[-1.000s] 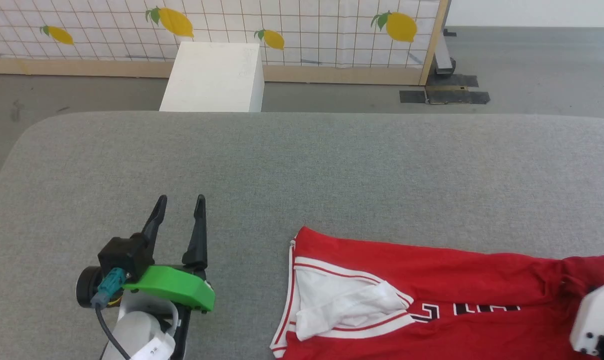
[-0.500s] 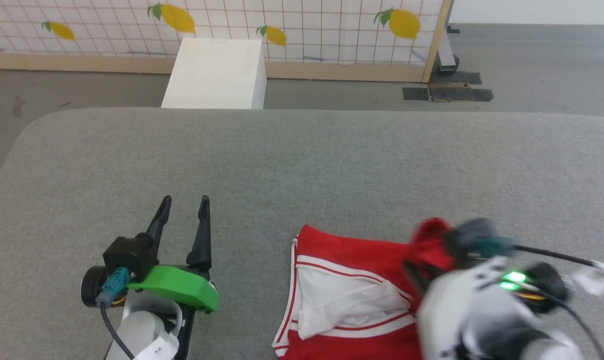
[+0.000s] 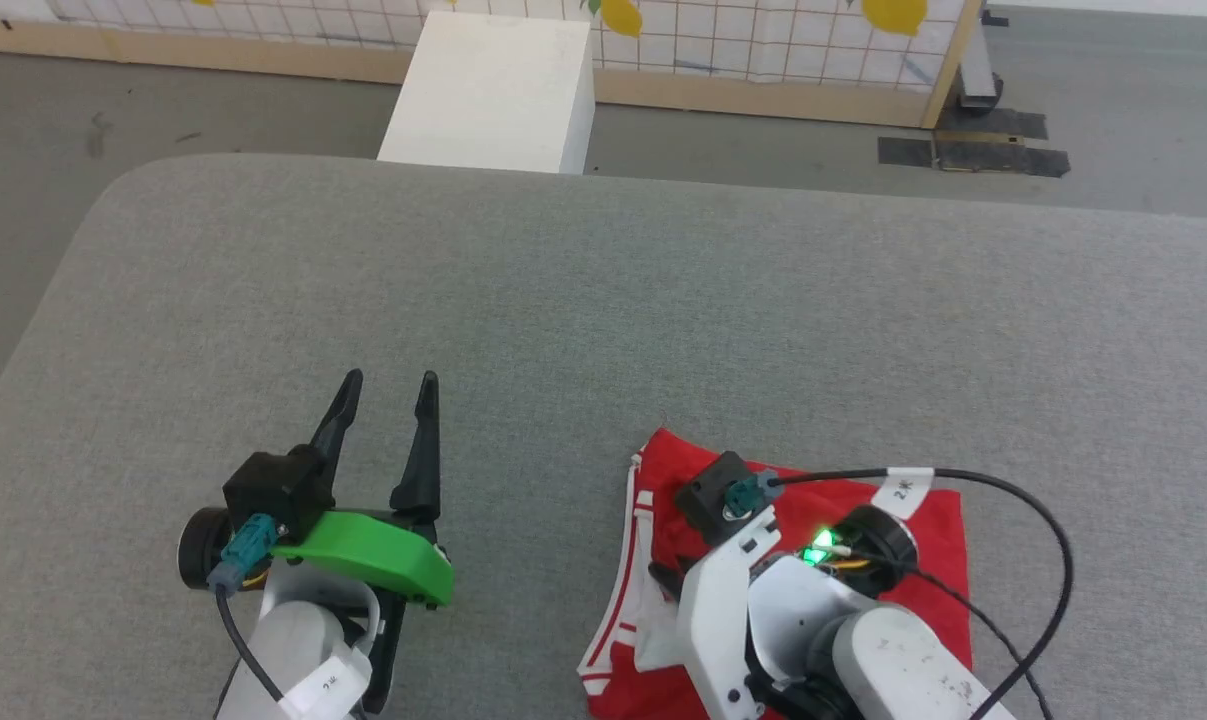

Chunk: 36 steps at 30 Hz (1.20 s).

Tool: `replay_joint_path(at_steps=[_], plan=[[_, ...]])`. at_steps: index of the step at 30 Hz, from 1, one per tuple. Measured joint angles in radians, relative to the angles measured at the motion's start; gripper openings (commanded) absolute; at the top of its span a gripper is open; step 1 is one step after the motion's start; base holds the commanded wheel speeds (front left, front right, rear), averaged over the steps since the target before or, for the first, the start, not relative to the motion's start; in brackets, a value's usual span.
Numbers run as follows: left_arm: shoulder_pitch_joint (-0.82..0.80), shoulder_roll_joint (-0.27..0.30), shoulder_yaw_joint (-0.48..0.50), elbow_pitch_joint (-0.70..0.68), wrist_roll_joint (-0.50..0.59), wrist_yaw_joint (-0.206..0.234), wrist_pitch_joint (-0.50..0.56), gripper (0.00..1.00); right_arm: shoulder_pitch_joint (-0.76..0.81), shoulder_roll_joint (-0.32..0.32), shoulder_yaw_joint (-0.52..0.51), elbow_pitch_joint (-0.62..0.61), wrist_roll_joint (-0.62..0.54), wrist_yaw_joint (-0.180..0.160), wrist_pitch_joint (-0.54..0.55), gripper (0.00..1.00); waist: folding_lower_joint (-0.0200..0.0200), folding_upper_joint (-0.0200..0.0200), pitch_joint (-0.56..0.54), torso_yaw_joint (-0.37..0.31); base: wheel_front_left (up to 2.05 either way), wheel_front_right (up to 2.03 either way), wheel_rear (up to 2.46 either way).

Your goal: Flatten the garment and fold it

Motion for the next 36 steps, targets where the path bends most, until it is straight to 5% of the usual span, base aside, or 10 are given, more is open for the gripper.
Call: replay_joint_path(at_steps=[1, 2, 3, 8, 15, 24, 30, 36], plan=[[0.000, 0.000, 0.000, 0.001, 0.000, 0.000, 0.000, 1.00, -0.007, 0.000, 0.006, 0.026, 0.015, 0.000, -0.003, 0.15, 0.0000, 0.0000, 0.002, 0.003, 0.00, 0.00, 0.00], [0.000, 0.000, 0.000, 0.002, -0.001, 0.000, 0.000, 1.00, -0.014, -0.001, 0.016, 0.048, 0.031, 0.000, -0.005, 0.47, 0.0000, 0.0000, 0.004, 0.005, 0.00, 0.00, 0.00], [0.000, 0.000, 0.000, 0.002, -0.001, 0.000, 0.000, 1.00, -0.020, -0.001, 0.026, 0.066, 0.040, 0.000, -0.006, 1.00, 0.0000, 0.0000, 0.005, 0.007, 0.00, 0.00, 0.00], [0.000, 0.000, 0.002, 0.005, -0.001, 0.000, 0.000, 1.00, -0.038, 0.000, 0.039, 0.073, 0.097, 0.000, -0.072, 1.00, 0.0000, -0.0001, 0.001, -0.002, 0.00, 0.00, 0.00], [0.001, 0.000, 0.003, 0.006, -0.001, 0.000, 0.000, 1.00, -0.034, 0.000, -0.053, -0.075, 0.174, 0.000, -0.371, 1.00, 0.0000, 0.0000, -0.018, -0.027, 0.00, 0.00, 0.00], [0.005, 0.001, 0.012, -0.004, -0.001, 0.000, 0.000, 1.00, 0.125, 0.000, -0.380, -0.228, 0.042, 0.000, -0.673, 1.00, 0.0000, 0.0000, -0.036, -0.070, 0.00, 0.00, 0.00], [0.010, 0.001, 0.008, -0.004, -0.001, 0.000, 0.000, 1.00, 0.248, -0.002, -0.562, -0.188, 0.055, 0.000, -0.669, 1.00, 0.0000, 0.0000, -0.047, -0.081, 0.00, 0.00, 0.00], [0.018, 0.002, 0.003, -0.003, -0.002, 0.000, 0.000, 1.00, 0.319, -0.001, -0.589, -0.080, 0.178, 0.000, -0.523, 1.00, 0.0000, 0.0000, -0.057, -0.081, 0.00, 0.00, 0.00]])
